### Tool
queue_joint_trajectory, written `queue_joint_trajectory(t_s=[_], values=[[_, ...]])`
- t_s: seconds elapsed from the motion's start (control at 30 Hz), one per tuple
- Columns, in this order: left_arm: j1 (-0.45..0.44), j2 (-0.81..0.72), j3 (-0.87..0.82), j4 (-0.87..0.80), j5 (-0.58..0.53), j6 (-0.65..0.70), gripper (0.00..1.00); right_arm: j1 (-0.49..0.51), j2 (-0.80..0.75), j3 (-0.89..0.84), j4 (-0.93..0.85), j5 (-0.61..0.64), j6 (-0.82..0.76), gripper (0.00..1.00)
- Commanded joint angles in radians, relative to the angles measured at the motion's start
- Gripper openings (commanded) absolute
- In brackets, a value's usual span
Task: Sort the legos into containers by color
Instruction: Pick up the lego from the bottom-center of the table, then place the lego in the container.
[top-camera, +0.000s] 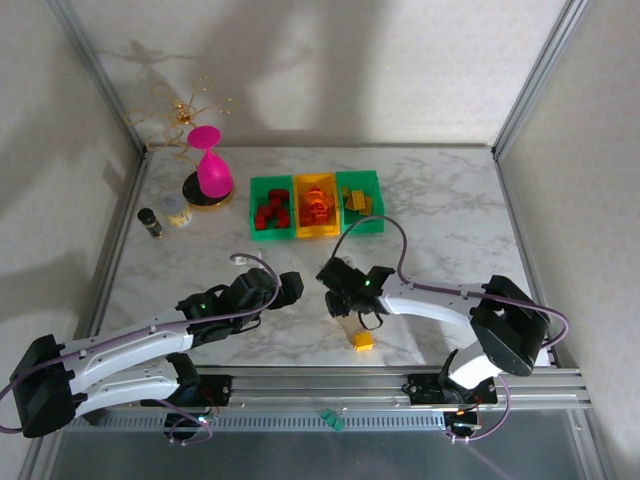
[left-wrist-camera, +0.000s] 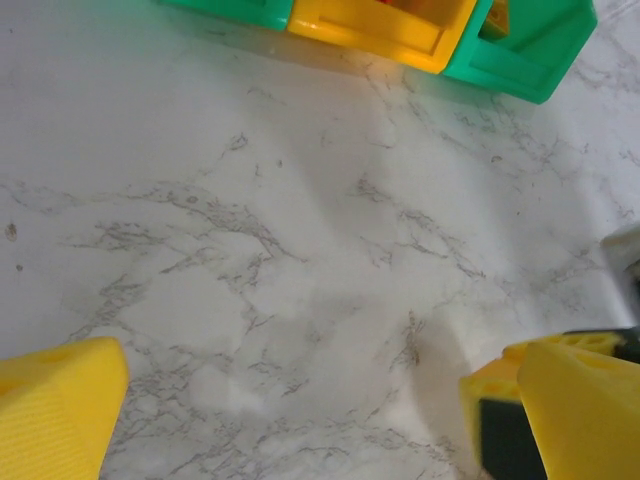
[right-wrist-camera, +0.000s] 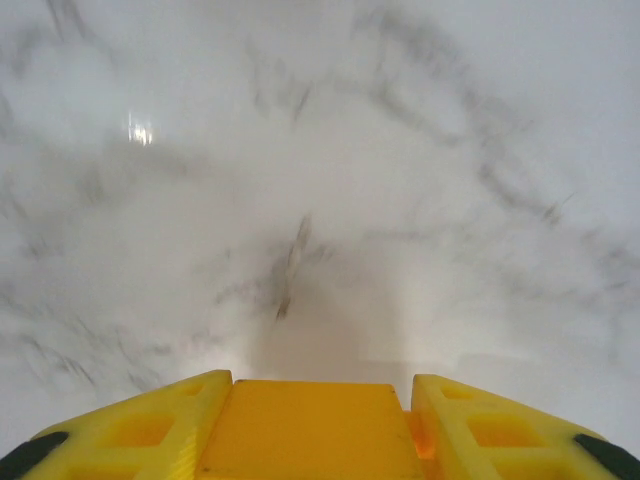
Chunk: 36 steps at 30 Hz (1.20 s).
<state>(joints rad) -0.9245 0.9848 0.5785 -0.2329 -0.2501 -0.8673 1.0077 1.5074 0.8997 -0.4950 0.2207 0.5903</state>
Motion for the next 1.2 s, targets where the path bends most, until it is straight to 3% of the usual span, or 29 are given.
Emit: queue_joint_trajectory(t_s=[0.0,0.2,0.5,0.9,1.03,1.17], values=[[-0.005,0.003,0.059,-0.005,-0.063,0.027,1.0,-0.077,-0.039,0.074,-0.045,0.064,-0.017,0.43],[0.021,0.069,0.121,0.022,-0.077,0.051,1.0,-0.238,0.006,0.197,0.015,0.116,-0.09,0.43],[0.091,0.171,0.24,0.048,-0.065,0.117,1.0,-0.454,0.267,0.451,0.152,0.095,-0.209,0.43],[0.175,0.214,0.253,0.095,-0.007,0.125,1.0,-0.532,0.654,0.89,0.093,0.128,-0.3,0.49],[0.179,0.207,0.252,0.102,0.013,0.14,1.0,-0.532,0.694,0.968,0.048,0.14,-0.315,0.6],[0.179,0.194,0.243,0.106,0.047,0.153,1.0,-0.529,0.63,0.917,0.054,0.111,-0.308,0.61]])
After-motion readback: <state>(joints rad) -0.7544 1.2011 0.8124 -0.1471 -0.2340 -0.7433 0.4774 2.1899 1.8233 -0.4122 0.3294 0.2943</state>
